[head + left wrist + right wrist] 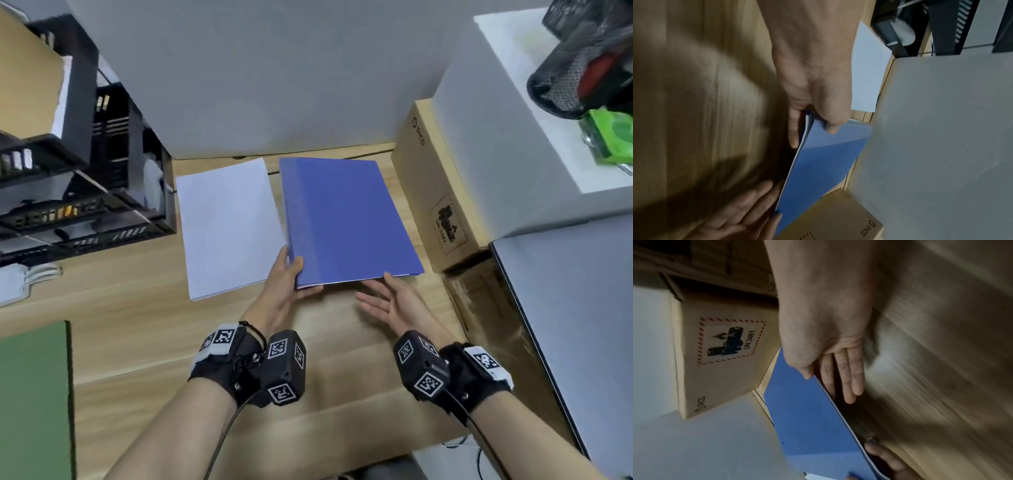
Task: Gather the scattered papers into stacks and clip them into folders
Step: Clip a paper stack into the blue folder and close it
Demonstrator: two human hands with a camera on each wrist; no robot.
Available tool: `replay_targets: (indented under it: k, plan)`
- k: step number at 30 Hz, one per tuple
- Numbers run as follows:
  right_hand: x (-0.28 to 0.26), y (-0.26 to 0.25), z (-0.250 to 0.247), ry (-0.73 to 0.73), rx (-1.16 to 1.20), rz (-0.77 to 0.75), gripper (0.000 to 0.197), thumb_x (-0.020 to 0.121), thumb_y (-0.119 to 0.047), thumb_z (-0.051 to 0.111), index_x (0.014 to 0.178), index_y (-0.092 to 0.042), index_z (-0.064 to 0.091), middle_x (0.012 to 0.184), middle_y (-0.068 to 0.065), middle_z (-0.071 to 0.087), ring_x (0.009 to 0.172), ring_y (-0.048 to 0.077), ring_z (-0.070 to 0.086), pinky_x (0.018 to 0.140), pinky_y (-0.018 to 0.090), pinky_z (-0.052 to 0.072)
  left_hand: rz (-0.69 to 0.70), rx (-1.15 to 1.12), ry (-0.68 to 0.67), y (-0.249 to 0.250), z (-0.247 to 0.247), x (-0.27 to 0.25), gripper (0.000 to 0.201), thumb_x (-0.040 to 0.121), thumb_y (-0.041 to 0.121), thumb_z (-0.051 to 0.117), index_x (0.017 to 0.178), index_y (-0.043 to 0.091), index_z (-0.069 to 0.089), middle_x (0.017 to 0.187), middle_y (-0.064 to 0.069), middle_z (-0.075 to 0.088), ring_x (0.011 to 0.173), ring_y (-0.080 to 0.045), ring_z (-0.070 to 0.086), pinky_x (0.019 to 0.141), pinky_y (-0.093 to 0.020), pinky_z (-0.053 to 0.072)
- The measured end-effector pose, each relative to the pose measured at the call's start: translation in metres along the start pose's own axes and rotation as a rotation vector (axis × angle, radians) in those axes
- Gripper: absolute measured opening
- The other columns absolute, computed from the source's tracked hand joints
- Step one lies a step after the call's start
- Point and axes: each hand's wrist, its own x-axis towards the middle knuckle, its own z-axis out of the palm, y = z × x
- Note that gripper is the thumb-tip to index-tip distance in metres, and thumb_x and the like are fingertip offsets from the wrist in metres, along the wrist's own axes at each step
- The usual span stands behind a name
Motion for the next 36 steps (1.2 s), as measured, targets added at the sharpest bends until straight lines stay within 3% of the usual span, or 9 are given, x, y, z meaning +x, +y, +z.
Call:
replay_targets:
  k: [6, 11, 14, 18, 22, 24, 27, 30, 36]
  plan:
    - [0.033, -0.005, -0.01, 0.139, 0.016, 0.023, 0.017, 0.105, -0.018, 0.036, 0.093, -0.01, 0.046, 0.095, 0.013, 0.064, 0.06, 0.024, 0.073, 0.056, 0.034, 0.061, -0.134, 0.089, -0.029, -0.006, 0.019, 0.028, 0.032, 0.102, 0.014, 0.046, 0.128, 0.033, 0.047, 0.128, 0.002, 0.062, 0.104, -0.022, 0.067, 0.069, -0.034, 0.06]
    - [0.047, -0.007, -0.022, 0.171, 0.001, 0.048, 0.015, 0.104, -0.015, 0.04, 0.113, -0.005, 0.046, 0.108, 0.018, 0.062, 0.079, 0.027, 0.069, 0.06, 0.032, 0.061, -0.196, 0.171, -0.001, -0.011, 0.029, 0.038, 0.033, 0.102, 0.01, 0.042, 0.122, 0.036, 0.047, 0.111, 0.007, 0.067, 0.091, -0.02, 0.069, 0.066, -0.034, 0.061]
    - [0.048, -0.007, -0.022, 0.148, 0.018, 0.073, 0.023, 0.103, -0.015, 0.042, 0.123, -0.005, 0.045, 0.109, 0.018, 0.063, 0.082, 0.028, 0.068, 0.061, 0.034, 0.058, -0.184, 0.216, 0.017, -0.014, 0.031, 0.041, 0.041, 0.101, 0.011, 0.041, 0.134, 0.035, 0.043, 0.126, 0.004, 0.063, 0.098, -0.023, 0.068, 0.069, -0.036, 0.061]
    - [0.046, -0.003, -0.022, 0.118, -0.011, 0.104, 0.018, 0.102, -0.015, 0.04, 0.116, -0.007, 0.049, 0.101, 0.015, 0.065, 0.086, 0.028, 0.065, 0.073, 0.036, 0.053, -0.182, 0.266, 0.02, -0.014, 0.03, 0.039, 0.044, 0.1, 0.011, 0.043, 0.137, 0.036, 0.041, 0.13, 0.003, 0.059, 0.107, -0.028, 0.066, 0.076, -0.042, 0.061]
    - [0.041, 0.002, -0.023, 0.108, -0.076, 0.158, 0.012, 0.101, -0.017, 0.042, 0.102, -0.012, 0.052, 0.101, 0.014, 0.066, 0.088, 0.028, 0.064, 0.077, 0.036, 0.052, -0.178, 0.282, 0.033, -0.004, 0.024, 0.033, 0.037, 0.095, 0.009, 0.049, 0.129, 0.022, 0.053, 0.11, 0.001, 0.062, 0.085, -0.016, 0.064, 0.068, -0.033, 0.06]
    - [0.037, 0.008, -0.02, 0.11, -0.122, 0.193, 0.015, 0.1, -0.018, 0.043, 0.102, -0.011, 0.056, 0.098, 0.011, 0.067, 0.088, 0.027, 0.064, 0.074, 0.034, 0.052, -0.171, 0.292, 0.019, 0.003, 0.016, 0.025, 0.031, 0.093, 0.008, 0.049, 0.121, 0.013, 0.06, 0.092, 0.005, 0.057, 0.075, -0.007, 0.056, 0.067, -0.025, 0.055]
    - [0.029, 0.021, -0.003, 0.087, -0.232, 0.249, 0.018, 0.099, -0.018, 0.043, 0.092, -0.012, 0.059, 0.074, 0.004, 0.069, 0.079, 0.024, 0.066, 0.067, 0.032, 0.051, -0.189, 0.288, -0.029, 0.011, -0.007, 0.006, 0.027, 0.098, 0.015, 0.048, 0.104, 0.036, 0.065, 0.101, 0.016, 0.058, 0.092, -0.003, 0.055, 0.092, -0.035, 0.051]
    - [0.023, 0.036, 0.024, 0.035, -0.377, 0.28, 0.018, 0.097, -0.018, 0.044, 0.086, -0.013, 0.058, 0.051, -0.002, 0.059, 0.058, 0.02, 0.066, 0.052, 0.023, 0.05, -0.208, 0.199, -0.041, 0.013, -0.039, -0.017, 0.036, 0.096, 0.031, 0.057, 0.132, 0.03, 0.055, 0.123, 0.006, 0.066, 0.112, -0.016, 0.062, 0.1, -0.041, 0.051]
    - [0.006, 0.077, 0.105, -0.109, -0.498, 0.242, 0.01, 0.095, -0.019, 0.051, 0.09, -0.013, 0.058, 0.062, 0.003, 0.061, 0.057, 0.021, 0.064, 0.06, 0.032, 0.054, -0.12, 0.068, 0.013, 0.01, -0.13, -0.075, 0.038, 0.097, 0.042, 0.051, 0.128, 0.022, 0.06, 0.12, 0.001, 0.067, 0.106, -0.027, 0.062, 0.097, -0.04, 0.048]
